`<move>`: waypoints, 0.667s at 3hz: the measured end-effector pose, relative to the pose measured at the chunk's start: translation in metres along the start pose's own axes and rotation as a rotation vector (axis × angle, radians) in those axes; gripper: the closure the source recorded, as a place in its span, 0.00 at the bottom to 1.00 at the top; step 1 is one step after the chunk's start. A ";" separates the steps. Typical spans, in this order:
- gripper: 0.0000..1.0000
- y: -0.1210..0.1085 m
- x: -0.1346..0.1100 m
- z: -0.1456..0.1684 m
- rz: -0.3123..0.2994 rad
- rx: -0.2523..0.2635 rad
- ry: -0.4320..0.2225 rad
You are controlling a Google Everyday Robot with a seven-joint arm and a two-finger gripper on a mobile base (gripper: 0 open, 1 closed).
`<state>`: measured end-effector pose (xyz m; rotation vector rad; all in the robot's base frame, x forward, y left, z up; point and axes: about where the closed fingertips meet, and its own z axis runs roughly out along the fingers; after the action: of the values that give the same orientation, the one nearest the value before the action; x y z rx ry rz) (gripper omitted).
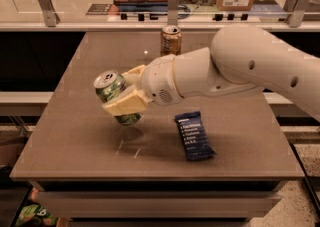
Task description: Knock green can over
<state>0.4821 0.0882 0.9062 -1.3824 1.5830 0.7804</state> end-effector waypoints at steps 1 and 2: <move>1.00 0.002 -0.005 0.000 -0.016 0.026 0.131; 1.00 0.004 -0.010 0.002 -0.022 0.046 0.241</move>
Offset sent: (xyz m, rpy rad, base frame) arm -0.0023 0.0070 0.0122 -0.3828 0.0215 -0.0903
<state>0.4791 0.0952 0.9142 -1.5015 1.7548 0.5771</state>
